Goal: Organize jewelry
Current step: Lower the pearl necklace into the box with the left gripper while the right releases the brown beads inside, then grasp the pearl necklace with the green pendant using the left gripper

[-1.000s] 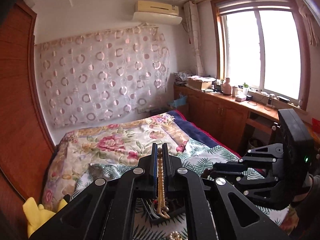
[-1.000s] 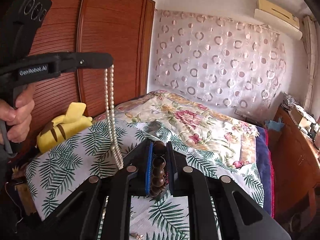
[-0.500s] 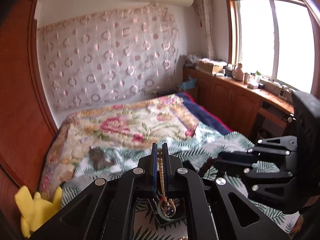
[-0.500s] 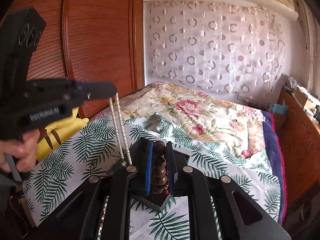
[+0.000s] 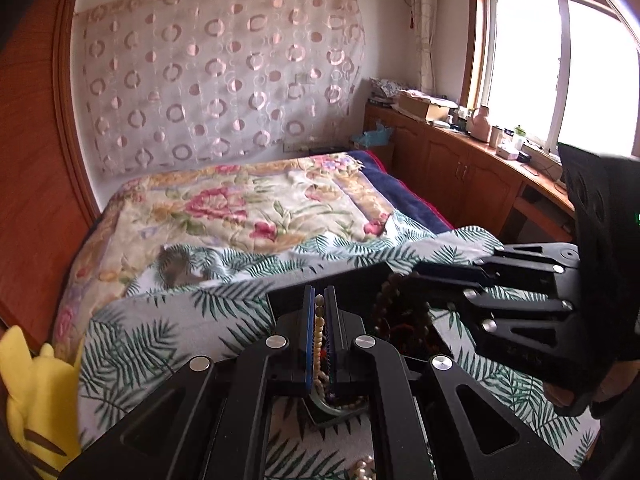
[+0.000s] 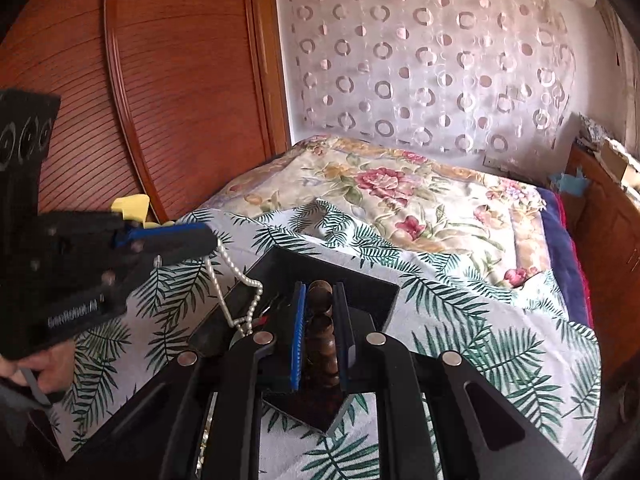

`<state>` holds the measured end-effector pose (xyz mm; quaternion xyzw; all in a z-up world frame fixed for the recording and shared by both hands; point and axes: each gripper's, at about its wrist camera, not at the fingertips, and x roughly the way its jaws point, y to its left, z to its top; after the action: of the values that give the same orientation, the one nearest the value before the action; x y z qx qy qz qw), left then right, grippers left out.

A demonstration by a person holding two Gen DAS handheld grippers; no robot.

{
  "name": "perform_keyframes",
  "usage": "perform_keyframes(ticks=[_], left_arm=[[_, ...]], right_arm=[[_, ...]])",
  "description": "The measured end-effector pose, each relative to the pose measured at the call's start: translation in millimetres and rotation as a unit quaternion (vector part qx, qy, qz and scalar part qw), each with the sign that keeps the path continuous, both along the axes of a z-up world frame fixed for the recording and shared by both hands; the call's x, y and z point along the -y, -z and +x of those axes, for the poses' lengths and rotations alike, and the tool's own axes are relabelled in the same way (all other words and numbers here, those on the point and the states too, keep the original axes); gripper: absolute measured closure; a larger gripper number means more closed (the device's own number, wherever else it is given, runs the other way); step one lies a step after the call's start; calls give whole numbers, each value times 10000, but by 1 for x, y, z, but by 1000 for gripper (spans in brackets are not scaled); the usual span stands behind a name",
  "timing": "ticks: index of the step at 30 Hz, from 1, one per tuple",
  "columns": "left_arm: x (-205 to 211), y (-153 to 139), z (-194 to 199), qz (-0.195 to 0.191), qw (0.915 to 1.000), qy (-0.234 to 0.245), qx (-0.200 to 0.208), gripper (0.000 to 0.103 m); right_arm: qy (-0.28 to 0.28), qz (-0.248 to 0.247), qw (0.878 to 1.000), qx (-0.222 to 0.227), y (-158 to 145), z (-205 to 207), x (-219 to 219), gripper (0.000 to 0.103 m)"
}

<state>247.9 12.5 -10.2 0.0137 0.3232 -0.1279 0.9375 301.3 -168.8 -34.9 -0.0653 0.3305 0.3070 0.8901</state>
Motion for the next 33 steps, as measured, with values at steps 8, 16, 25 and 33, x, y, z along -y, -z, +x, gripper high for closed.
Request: perform_keyframes(ticks=[8,16,25,33], left_arm=[[6,11,-5,-46,9999,115,-106,99],[9,14,-7,-47,9998,118,-123,99],[2,22,-37,-30,9999,146,-63,80],[-13,45,-85,-140,9995,189,-216,70]], right_arm=[[-38,57,9999,-88,7,1,-2,88],[-78,132,9998,-125,4,-2,-2,84],[-95,214,9997,-23,2,-41,23,81],[-36,131,9999,-95,19,-95,41,77]])
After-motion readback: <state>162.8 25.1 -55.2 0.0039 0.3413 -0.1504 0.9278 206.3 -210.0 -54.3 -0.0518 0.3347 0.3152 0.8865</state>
